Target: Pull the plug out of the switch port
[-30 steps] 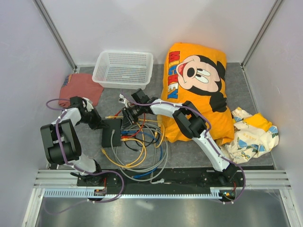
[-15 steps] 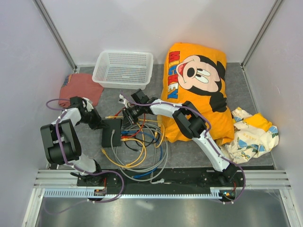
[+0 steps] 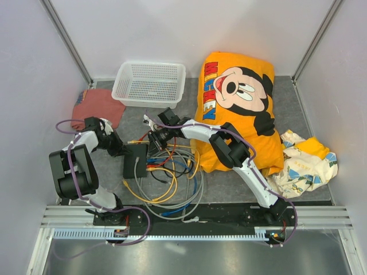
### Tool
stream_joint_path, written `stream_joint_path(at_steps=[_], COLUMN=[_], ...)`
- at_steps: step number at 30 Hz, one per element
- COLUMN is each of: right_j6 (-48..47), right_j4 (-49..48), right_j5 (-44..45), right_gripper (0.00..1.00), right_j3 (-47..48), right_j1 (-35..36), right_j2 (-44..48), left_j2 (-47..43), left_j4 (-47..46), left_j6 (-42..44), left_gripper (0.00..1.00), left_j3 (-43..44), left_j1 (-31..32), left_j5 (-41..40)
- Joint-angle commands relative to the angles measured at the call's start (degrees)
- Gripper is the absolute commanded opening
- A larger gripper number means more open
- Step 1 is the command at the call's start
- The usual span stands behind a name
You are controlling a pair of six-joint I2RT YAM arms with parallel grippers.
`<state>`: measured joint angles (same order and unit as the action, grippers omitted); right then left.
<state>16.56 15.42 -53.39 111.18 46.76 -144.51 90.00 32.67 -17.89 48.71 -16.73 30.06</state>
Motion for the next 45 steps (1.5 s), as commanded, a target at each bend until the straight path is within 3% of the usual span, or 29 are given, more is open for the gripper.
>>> stream_joint_path(at_steps=[1,14,22,27,31,36,40,45], right_j6=[-6.1,-8.4,-6.7,-6.1,-5.5,-11.4,-13.0,-12.9], right_j4=[6.5,8.4,7.4,6.6,6.6,12.6,14.6,14.2], right_j5=[7.2,7.9,9.1,5.7,5.4,16.3,26.2,20.6], right_gripper=[0.00,0.00,0.00,0.00,0.00,0.00,0.00,0.00], right_j3=[0.6,-2.1,6.9,0.9,-0.8,6.6,4.8,3.0], right_j1=[1.5,1.5,0.4,0.9,-0.7,-1.3,-1.6,-2.0], right_j2=[-1.2,-0.1,-3.0,-0.8,-0.8,-1.7,0.7,0.8], left_j2=[-0.6,0.4,0.3,0.1,-0.4,-1.7,-1.8,-1.8], left_j4=[-1.8,-2.2,-2.2,-1.8,-0.9,-1.0,-1.9,-2.0], left_j6=[0.0,-0.3,-0.2,0.0,1.5,1.5,0.7,0.1], left_gripper=[0.02,0.02,0.02,0.02,0.01,0.02,0.02,0.02], left_j3=[-1.0,-0.4,-0.4,-0.6,-0.5,-1.9,-2.7,-2.1], left_j1=[0.0,0.0,0.1,0.5,4.0,5.8,6.0,6.0], left_j5=[-2.4,-1.8,-1.9,-2.9,-8.3,-11.3,-10.7,-9.0])
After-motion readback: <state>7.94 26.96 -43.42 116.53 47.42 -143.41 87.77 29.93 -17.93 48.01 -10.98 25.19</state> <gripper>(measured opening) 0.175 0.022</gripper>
